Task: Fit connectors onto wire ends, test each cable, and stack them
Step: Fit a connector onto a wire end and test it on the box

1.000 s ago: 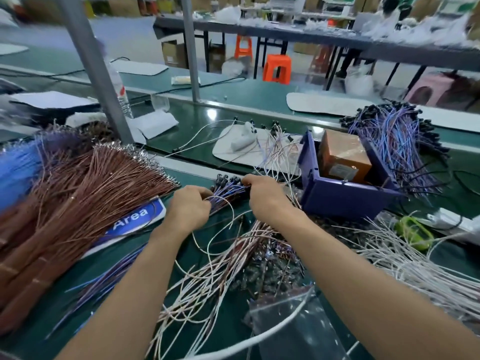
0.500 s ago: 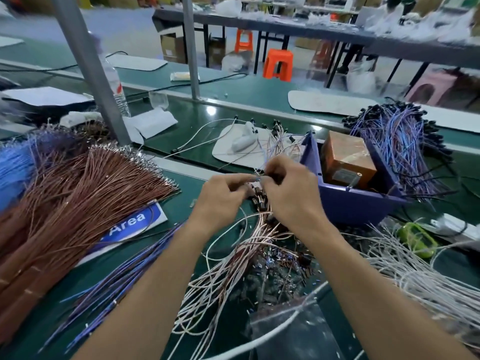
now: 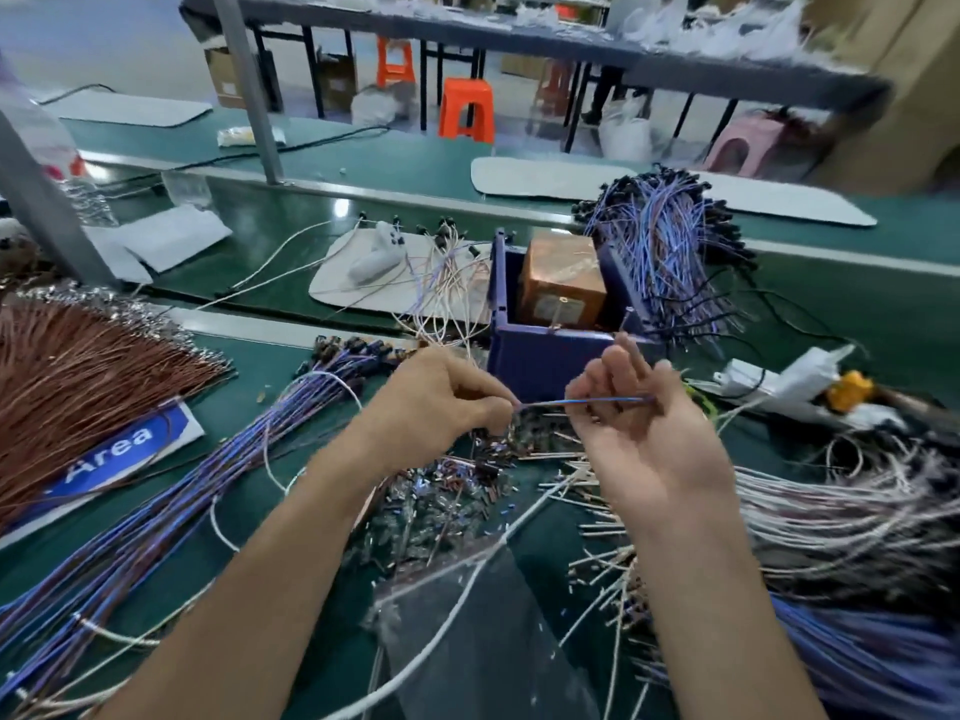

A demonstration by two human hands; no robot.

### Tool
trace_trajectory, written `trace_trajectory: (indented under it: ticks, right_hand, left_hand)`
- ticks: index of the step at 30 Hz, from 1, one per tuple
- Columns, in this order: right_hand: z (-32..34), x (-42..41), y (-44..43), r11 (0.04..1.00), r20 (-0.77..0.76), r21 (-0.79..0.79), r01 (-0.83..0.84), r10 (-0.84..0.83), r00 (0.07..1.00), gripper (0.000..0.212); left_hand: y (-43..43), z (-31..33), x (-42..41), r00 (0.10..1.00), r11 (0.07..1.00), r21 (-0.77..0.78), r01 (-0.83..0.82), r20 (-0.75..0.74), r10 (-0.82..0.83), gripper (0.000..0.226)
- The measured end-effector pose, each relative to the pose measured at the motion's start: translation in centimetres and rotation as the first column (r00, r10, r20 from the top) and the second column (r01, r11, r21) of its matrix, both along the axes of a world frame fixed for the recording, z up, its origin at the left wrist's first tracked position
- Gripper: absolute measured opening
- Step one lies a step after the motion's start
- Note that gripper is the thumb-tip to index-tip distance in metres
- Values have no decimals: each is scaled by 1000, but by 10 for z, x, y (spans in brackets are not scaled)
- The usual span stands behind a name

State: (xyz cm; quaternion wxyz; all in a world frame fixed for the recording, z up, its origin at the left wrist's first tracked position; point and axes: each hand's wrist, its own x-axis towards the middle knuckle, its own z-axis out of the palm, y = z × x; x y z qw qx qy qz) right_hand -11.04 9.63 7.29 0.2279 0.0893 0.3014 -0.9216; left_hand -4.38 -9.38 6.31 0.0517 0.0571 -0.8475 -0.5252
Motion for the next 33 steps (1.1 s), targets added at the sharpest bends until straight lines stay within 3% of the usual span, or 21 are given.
trace_trajectory:
  ticks: [3, 7, 9, 11, 14, 17, 20, 24, 27, 33]
  right_hand:
    - [-9, -12, 39, 995, 30, 0, 97, -97, 995, 34]
    - [-25, -23, 81, 967, -72, 237, 91, -76, 995, 33]
    - [-32, -23, 88, 842, -177, 539, 20, 90, 980, 35]
    - [-34, -20, 86, 625, -262, 780, 4, 321, 910, 39]
    - [-27, -17, 75, 450, -328, 892, 39, 585, 742, 33]
    - [-24, -15, 67, 324, -293, 943, 69, 717, 632, 29]
    - [-22, -17, 69, 378, -325, 923, 77, 654, 683, 29]
    - [-22, -23, 81, 496, -354, 867, 44, 551, 756, 20]
    - [-22, -24, 82, 532, -367, 846, 32, 537, 760, 25]
    - [-28, -20, 73, 558, -336, 830, 13, 481, 810, 30]
  left_hand:
    - [1, -11, -3, 995, 1000, 2, 3, 99, -4, 14]
    - [-5, -21, -8, 976, 983, -173, -63, 194, 97, 14]
    - [6, -21, -14, 976, 967, -250, -50, 193, 101, 15]
    - [25, -18, -22, 985, 974, -228, 13, 172, 27, 18]
    - [57, -15, -34, 986, 972, -194, 129, 126, -105, 20]
    - [77, -13, -40, 989, 980, -134, 149, 34, -146, 14]
    - [73, -11, -43, 993, 988, -104, 113, -12, -115, 6]
    - [43, -14, -41, 999, 999, 4, 42, -26, -42, 15]
    - [26, -17, -38, 1000, 994, 106, -19, -17, 21, 12]
    - [20, -25, -35, 998, 990, 137, -46, 39, 41, 6]
